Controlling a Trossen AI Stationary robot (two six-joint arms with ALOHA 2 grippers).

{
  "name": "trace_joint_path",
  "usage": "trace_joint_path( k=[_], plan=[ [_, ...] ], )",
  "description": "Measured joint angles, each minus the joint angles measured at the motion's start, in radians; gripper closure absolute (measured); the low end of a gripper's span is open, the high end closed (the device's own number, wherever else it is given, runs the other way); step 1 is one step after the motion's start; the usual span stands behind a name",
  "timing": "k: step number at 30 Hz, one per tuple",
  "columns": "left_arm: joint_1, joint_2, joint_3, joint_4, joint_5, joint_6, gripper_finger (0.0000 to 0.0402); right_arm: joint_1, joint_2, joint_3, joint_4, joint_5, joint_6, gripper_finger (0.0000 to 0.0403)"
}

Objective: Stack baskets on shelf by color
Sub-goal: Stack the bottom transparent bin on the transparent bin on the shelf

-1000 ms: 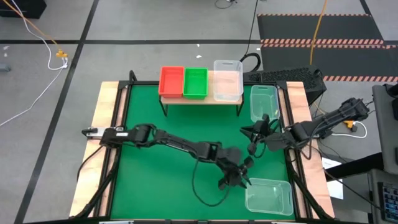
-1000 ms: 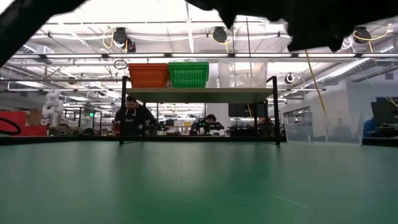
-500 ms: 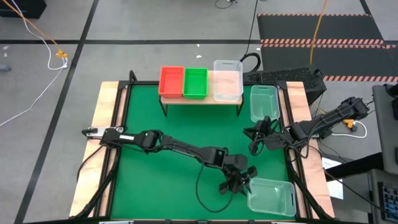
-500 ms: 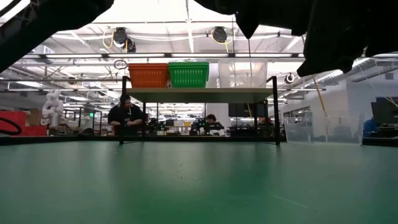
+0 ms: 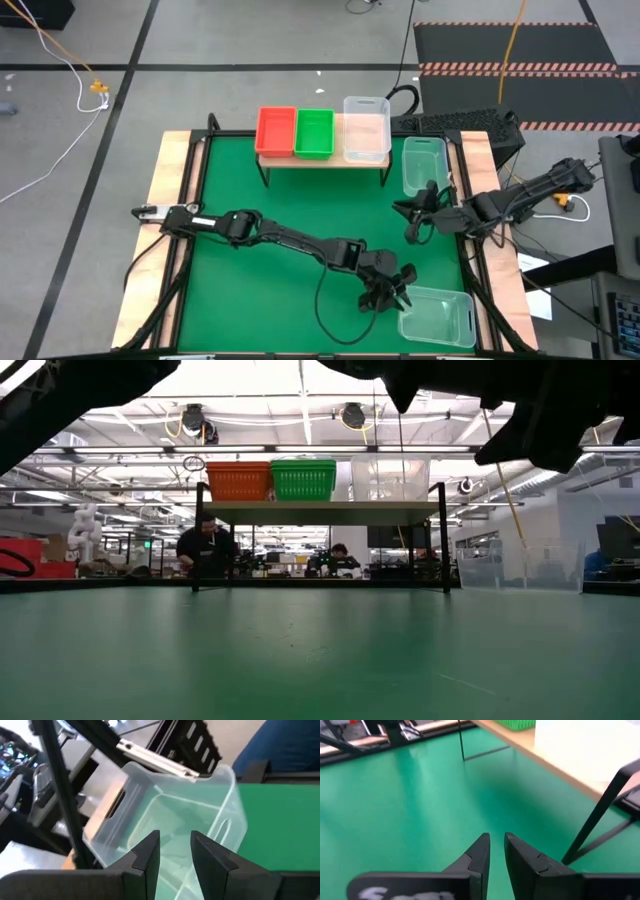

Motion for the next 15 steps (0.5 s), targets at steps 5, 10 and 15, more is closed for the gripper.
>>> trace_joint_path(
  k=[5,10,15],
  plan=[
    [0.005,0.0,0.0,-0.059,-0.008,-0.008,0.0289,-0.003,-0.047,0.0,0.016,0.0,-0.048,0.0353],
    [0.009,0.0,0.0,-0.089,-0.011,-0.004,0.0289,-0.003,-0.064,0.0,0.016,0.0,-0.064,0.0353],
    [0.011,0.001,0.0,-0.099,-0.036,0.012,0.0289,-0.003,-0.064,0.0,0.016,0.0,-0.055,0.0353]
  ],
)
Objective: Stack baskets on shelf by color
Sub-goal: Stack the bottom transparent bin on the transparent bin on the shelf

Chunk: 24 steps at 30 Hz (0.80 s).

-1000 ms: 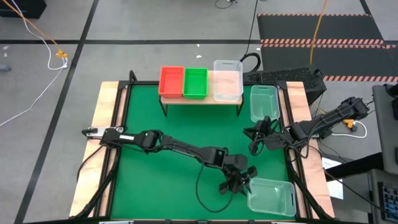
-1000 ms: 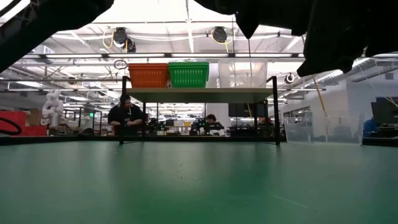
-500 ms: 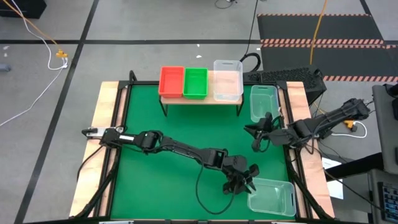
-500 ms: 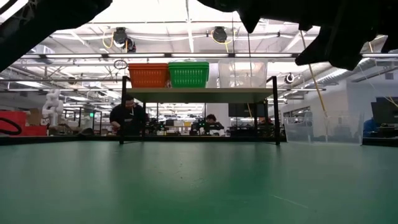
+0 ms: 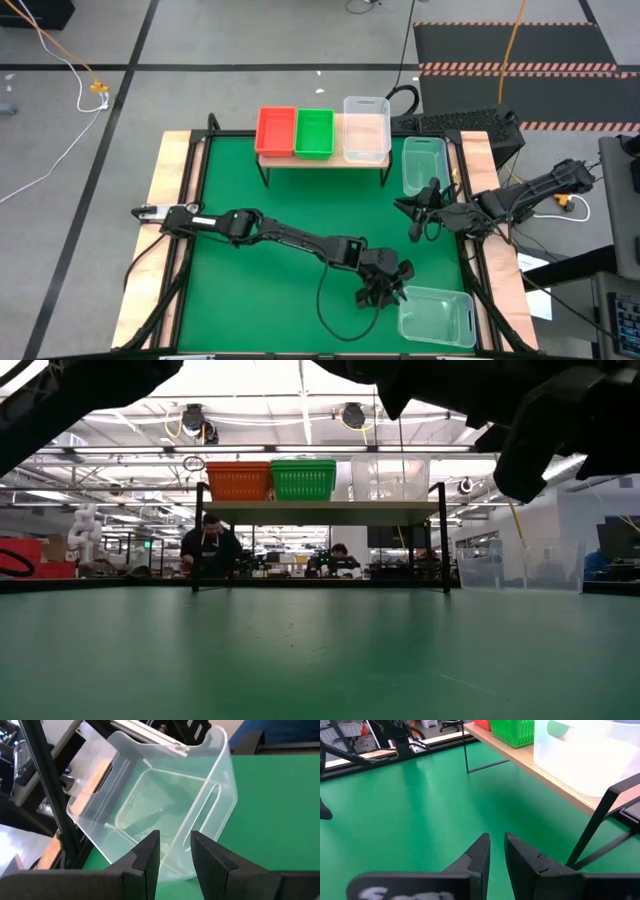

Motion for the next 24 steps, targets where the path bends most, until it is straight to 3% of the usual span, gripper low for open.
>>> trace_joint_path(
  k=[14,20,24],
  plan=[
    [0.004,0.011,-0.018,-0.046,-0.002,0.063,0.0289,0.0,0.001,0.0,0.0,0.0,0.032,0.0353],
    [0.003,0.005,-0.021,-0.091,-0.115,0.082,0.0296,0.0,0.001,0.0,0.0,0.0,0.032,0.0353],
    [0.003,0.007,-0.024,-0.12,-0.168,0.089,0.0337,0.0,0.001,0.0,-0.001,0.0,0.031,0.0353]
  ],
)
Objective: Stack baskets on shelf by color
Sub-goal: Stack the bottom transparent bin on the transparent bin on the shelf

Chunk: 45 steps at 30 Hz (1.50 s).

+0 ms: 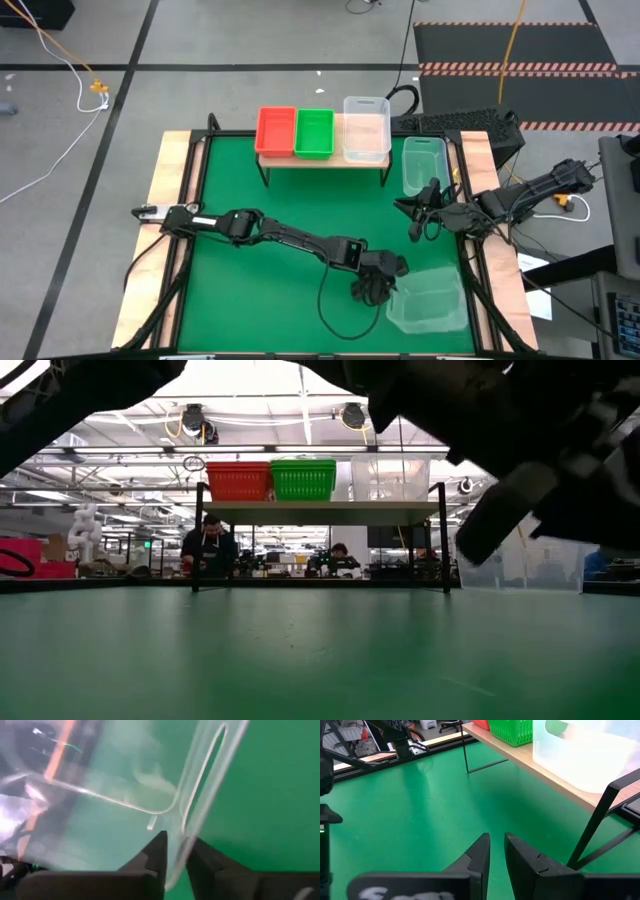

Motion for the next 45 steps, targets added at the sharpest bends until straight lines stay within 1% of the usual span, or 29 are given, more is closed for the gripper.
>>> trace_joint_path(
  k=[3,4,7,10,13,15,19,22,23,26,28,31,33,36,38,40,42,45],
  plan=[
    [0.0,0.0,0.0,-0.026,-0.056,0.036,0.0382,0.0,0.0,0.0,0.0,0.0,-0.009,0.0353],
    [0.0,0.0,0.0,-0.039,-0.082,0.036,0.039,0.0,0.0,0.0,0.001,0.0,-0.013,0.0353],
    [0.0,-0.004,0.002,-0.072,-0.164,0.012,0.0389,0.0,0.0,0.0,0.0,0.0,-0.02,0.0353],
    [-0.001,-0.026,0.002,-0.154,-0.245,-0.039,0.0385,0.0,-0.004,0.0,0.001,0.0,-0.029,0.0353],
    [0.008,-0.077,0.002,-0.299,-0.294,-0.104,0.0394,0.0,-0.014,0.0,0.007,0.0,-0.045,0.0353],
    [0.018,-0.112,0.002,-0.415,-0.297,-0.129,0.0395,0.0,-0.027,0.0,0.021,0.0,-0.069,0.0353],
    [0.04,-0.192,0.002,-0.696,-0.295,-0.123,0.0395,0.0,-0.063,0.001,0.065,0.001,-0.14,0.0353],
    [0.057,-0.23,0.002,-0.878,-0.267,-0.106,0.0397,0.0,-0.085,0.001,0.123,-0.001,-0.207,0.0353],
    [0.062,-0.232,0.002,-0.917,-0.259,-0.09,0.0397,0.0,-0.092,0.001,0.139,-0.012,-0.234,0.0353],
    [0.071,-0.235,-0.015,-1.022,-0.244,0.007,0.0398,0.0,-0.093,0.002,0.197,-0.126,-0.341,0.0353],
    [0.07,-0.241,-0.038,-1.016,-0.244,0.066,0.0398,0.0,-0.084,0.002,0.206,-0.231,-0.392,0.0353],
    [0.065,-0.25,-0.084,-0.979,-0.247,0.15,0.0398,0.001,-0.054,0.002,0.156,-0.402,-0.469,0.0353],
    [0.062,-0.249,-0.115,-0.971,-0.269,0.21,0.0399,0.001,-0.029,0.002,0.127,-0.459,-0.555,0.0353],
    [0.052,-0.257,-0.155,-0.938,-0.334,0.282,0.0398,0.001,0.0,0.002,0.094,-0.499,-0.718,0.0351],
    [0.045,-0.257,-0.173,-0.927,-0.397,0.324,0.0397,0.001,0.016,0.002,0.066,-0.498,-0.82,0.0347],
    [0.042,-0.256,-0.183,-0.92,-0.44,0.351,0.0395,0.001,0.028,0.002,0.043,-0.495,-0.91,0.0342],
    [0.043,-0.255,-0.186,-0.91,-0.463,0.355,0.0391,-0.001,0.041,0.015,0.001,-0.491,-0.985,0.0337],
    [0.045,-0.253,-0.187,-0.901,-0.477,0.351,0.0383,-0.004,0.079,0.061,-0.064,-0.468,-1.045,0.0328]
  ],
)
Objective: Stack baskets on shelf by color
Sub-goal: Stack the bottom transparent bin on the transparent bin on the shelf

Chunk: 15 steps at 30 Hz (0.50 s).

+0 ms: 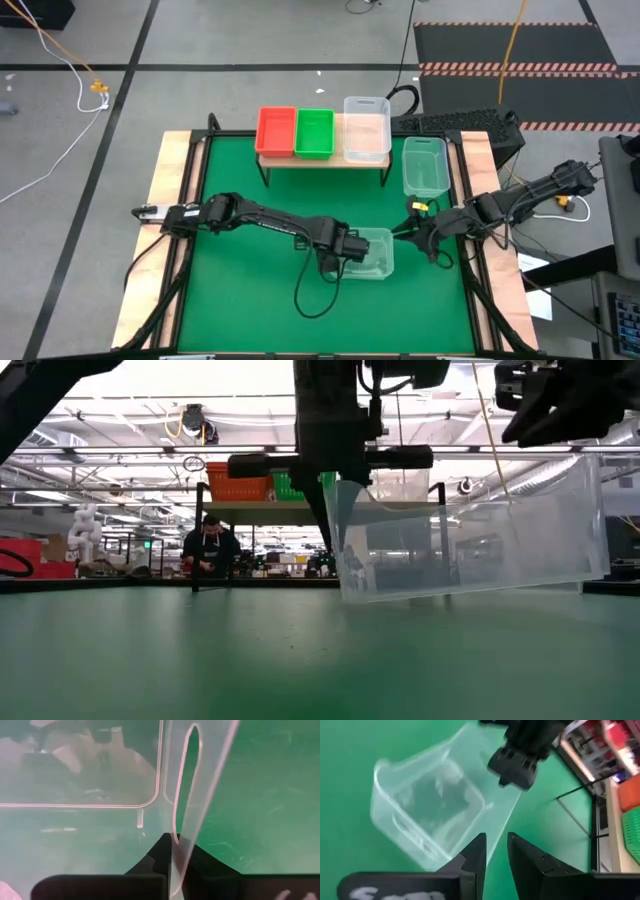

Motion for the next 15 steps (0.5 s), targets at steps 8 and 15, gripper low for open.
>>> trace_joint_path(
  k=[8,15],
  plan=[
    [0.023,0.011,-0.005,0.007,0.002,0.001,0.0339,-0.005,0.161,0.173,-0.295,0.05,-0.17,0.0293],
    [0.013,0.01,-0.005,0.01,-0.076,-0.045,0.0278,-0.009,0.291,0.206,-0.407,0.019,-0.255,0.0282]
  ],
)
